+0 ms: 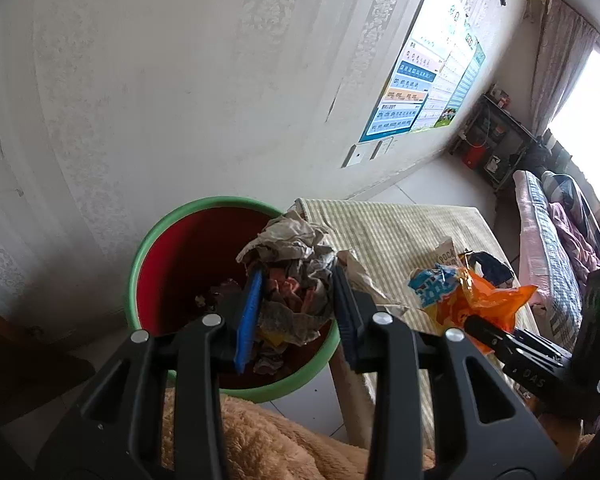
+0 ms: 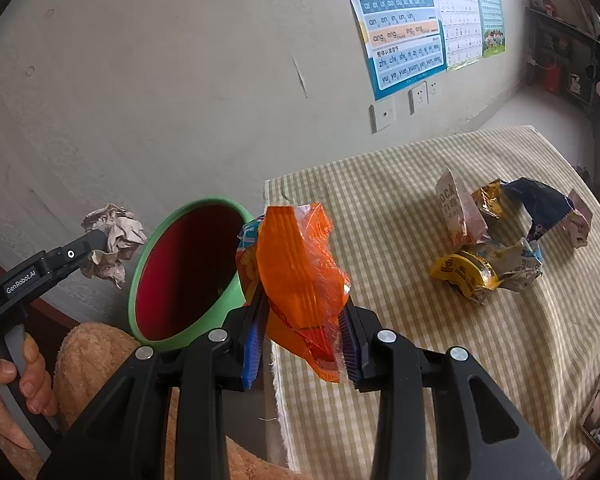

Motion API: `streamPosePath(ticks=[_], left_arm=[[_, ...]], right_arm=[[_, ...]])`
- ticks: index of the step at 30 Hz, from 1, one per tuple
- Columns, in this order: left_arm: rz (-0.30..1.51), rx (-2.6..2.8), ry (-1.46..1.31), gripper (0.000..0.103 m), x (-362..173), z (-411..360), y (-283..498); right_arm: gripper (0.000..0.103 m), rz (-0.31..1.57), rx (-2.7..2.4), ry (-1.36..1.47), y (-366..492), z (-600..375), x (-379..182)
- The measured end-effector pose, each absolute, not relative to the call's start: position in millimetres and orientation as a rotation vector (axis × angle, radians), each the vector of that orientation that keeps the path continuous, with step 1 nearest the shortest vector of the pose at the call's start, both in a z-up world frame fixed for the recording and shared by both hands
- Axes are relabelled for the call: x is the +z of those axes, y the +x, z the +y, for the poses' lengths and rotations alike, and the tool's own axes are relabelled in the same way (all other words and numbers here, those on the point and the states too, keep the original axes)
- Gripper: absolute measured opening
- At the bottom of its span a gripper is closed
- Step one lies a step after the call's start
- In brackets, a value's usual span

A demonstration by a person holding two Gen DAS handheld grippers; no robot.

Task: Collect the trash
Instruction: 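Carry the foil ball and orange bag over the red bin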

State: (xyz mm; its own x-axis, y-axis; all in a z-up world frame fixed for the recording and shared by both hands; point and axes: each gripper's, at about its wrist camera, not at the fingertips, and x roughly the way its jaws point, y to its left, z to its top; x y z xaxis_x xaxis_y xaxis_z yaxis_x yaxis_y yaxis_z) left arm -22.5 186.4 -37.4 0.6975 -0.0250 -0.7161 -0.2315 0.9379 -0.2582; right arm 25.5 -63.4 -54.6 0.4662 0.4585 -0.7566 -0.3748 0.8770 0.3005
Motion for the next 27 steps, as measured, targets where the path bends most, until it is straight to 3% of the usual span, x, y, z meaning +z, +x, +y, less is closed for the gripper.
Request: streamPosePath(ticks=[27], left_arm=[[0.891,0.161,-0.378,0.033,-61.3,201.5,-11.4]], right_arm=[[0.033,0.945,0.615,0.078,32.9,-11.2,-48.1]])
